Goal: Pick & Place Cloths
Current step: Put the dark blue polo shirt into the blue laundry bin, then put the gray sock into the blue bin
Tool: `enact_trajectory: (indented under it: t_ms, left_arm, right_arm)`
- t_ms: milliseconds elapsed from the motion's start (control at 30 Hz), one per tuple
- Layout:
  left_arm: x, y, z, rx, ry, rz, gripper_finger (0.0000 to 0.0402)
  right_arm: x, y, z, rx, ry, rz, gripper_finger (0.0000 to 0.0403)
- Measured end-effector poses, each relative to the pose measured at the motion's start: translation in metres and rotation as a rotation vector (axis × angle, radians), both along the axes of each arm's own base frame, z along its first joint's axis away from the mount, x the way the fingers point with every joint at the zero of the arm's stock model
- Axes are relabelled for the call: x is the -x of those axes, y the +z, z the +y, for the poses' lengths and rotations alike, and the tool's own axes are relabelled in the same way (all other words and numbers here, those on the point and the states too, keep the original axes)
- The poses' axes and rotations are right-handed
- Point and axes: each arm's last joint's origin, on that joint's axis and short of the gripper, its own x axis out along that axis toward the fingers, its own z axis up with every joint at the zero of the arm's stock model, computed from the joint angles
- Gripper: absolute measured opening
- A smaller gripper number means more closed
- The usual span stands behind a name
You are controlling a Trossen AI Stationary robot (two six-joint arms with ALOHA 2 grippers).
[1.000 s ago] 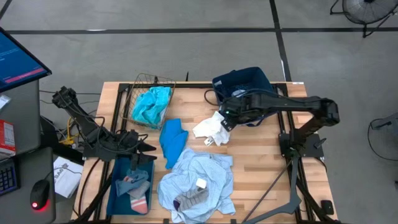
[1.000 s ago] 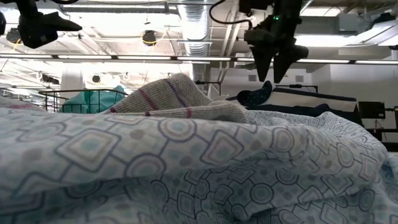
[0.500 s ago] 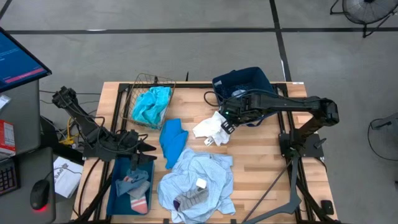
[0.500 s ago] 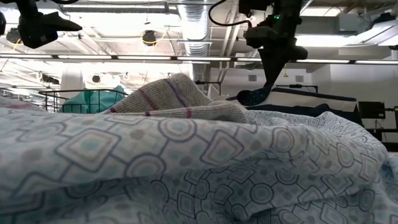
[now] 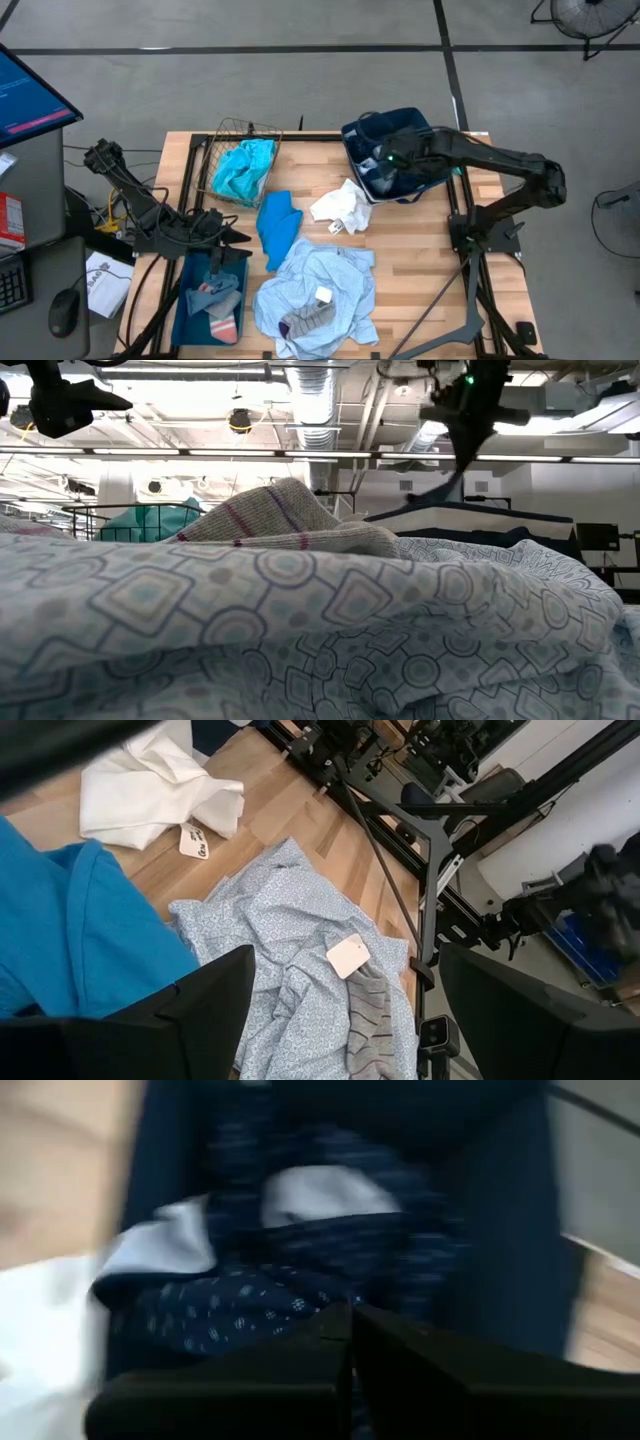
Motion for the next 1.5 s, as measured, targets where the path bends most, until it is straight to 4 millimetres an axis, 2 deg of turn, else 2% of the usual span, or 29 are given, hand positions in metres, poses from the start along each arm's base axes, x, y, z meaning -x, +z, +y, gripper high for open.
enact_trajectory:
  t_ms: [133,267,400,600,800,900,967,1100,1300,1400,1500]
  left_arm:
    - [0.000,0.000,0.000,0.000,0.000,0.000,0.0301]
    - [0.000,0.000,0.000,0.003,0.000,0.000,0.0301]
    - [0.000,0.000,0.000,0.006,0.000,-0.002,0.0301]
    - [0.000,0.001,0.000,0.006,0.015,-0.012,0.0301]
    - [0.000,0.002,0.001,-0.009,0.058,-0.029,0.0301]
    - [-0.001,0.002,0.002,-0.008,0.064,-0.034,0.0301]
    - [-0.001,0.002,0.001,-0.006,0.065,-0.036,0.0301]
    - [-0.001,0.003,0.001,-0.005,0.067,-0.038,0.0301]
    - [-0.001,0.003,0.002,-0.010,0.090,-0.048,0.0301]
    - [-0.001,0.003,0.003,-0.016,0.106,-0.053,0.0301]
    - [-0.001,0.003,0.003,-0.019,0.113,-0.055,0.0301]
  right_arm:
    - [0.006,-0.019,-0.026,-0.024,-0.101,0.119,0.0001]
    - [0.002,-0.057,-0.051,-0.081,-0.124,0.203,0.0000]
    - [-0.007,-0.102,-0.071,-0.215,-0.068,0.153,0.0000]
    - [-0.014,-0.150,-0.091,-0.391,-0.002,0.116,0.0000]
    - [-0.019,-0.170,-0.093,-0.473,0.050,0.151,0.0021]
    - [-0.018,-0.163,-0.090,-0.476,0.084,0.143,0.0052]
    - [-0.015,-0.151,-0.087,-0.447,0.101,0.125,0.0076]
    - [-0.004,-0.115,-0.082,-0.361,0.126,0.040,0.0131]
    - [0.027,-0.053,-0.063,-0.218,0.150,-0.140,0.0222]
    - [0.042,-0.026,-0.046,-0.161,0.168,-0.244,0.0249]
    - [0.053,-0.006,-0.026,-0.147,0.198,-0.368,0.0255]
